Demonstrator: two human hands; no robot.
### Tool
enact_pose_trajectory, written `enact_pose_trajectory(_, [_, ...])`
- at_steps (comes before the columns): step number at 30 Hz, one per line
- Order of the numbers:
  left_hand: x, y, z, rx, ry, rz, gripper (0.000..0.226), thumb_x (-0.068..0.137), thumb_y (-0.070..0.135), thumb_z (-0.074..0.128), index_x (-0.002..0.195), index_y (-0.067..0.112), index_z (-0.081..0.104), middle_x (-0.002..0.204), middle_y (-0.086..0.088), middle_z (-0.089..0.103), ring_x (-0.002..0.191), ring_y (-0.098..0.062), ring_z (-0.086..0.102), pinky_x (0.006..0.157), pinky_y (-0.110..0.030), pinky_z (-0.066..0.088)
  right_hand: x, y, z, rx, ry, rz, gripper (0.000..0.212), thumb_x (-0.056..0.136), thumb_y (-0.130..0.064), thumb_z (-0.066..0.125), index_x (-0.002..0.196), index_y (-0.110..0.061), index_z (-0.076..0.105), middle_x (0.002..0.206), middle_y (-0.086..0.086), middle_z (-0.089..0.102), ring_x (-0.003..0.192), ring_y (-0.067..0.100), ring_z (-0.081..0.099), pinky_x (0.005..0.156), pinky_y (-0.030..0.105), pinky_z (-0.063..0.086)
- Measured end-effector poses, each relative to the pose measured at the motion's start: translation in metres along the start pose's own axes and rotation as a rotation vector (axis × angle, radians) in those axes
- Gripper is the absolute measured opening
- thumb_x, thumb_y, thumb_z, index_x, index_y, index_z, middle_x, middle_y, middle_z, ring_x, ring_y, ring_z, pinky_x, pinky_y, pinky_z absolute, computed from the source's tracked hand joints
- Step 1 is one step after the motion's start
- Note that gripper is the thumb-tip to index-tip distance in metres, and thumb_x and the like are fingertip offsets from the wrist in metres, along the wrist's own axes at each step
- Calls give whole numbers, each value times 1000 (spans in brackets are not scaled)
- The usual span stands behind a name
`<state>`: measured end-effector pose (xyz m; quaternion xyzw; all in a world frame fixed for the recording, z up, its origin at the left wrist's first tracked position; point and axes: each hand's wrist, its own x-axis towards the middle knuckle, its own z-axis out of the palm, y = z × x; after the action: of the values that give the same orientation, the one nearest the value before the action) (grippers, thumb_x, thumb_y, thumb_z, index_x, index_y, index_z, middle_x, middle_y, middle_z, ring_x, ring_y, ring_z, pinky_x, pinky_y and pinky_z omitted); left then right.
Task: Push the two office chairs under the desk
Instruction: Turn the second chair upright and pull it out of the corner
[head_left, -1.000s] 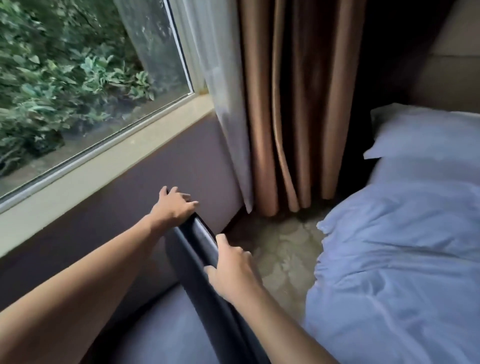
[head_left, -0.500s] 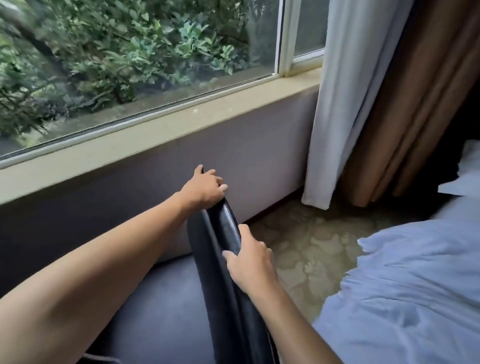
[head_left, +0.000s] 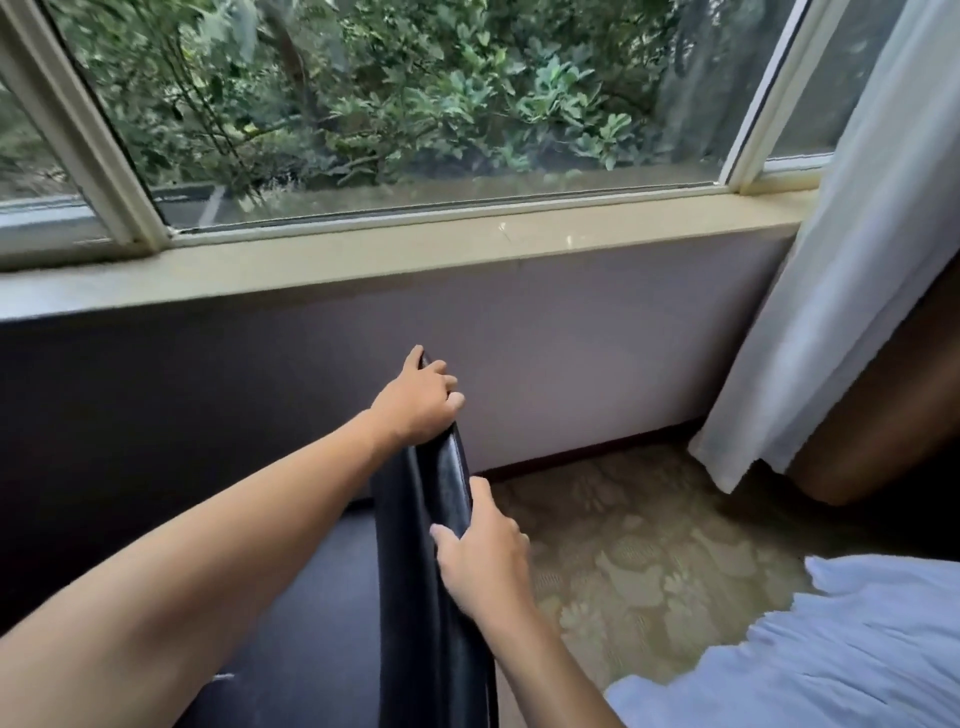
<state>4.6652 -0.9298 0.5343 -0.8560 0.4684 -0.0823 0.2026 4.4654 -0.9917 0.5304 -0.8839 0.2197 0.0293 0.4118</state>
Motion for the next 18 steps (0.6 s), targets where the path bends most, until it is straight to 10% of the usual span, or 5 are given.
enact_pose_trajectory(8, [-112,-21,19,-132,139,-100,16,74,-10,43,64,2,44,67,-10,46,81,-35,50,109,-68,23,-59,-42,62,-23,-122,-87,41,88,-39,55,125,-29,39,104,3,69,102,32,60,81,36,46])
enact_pose_trajectory(14, [-200,-21,38,-650,172,-340,18,94,7,42,80,2,54,114,-12,62,125,-21,44,120,-42,-6,-100,-63,81,-105,-238,-172,44,72,-70,48,104,-40,53,86,-14,67,89,16,61,76,34,46])
enact_pose_trajectory(18, [-264,5,28,-1075,257,-523,10,90,14,51,87,10,59,153,-6,38,143,-8,13,119,-30,-5,-98,-81,75,-11,-239,-250,22,80,-55,54,90,-39,65,88,-17,69,90,4,62,75,25,48])
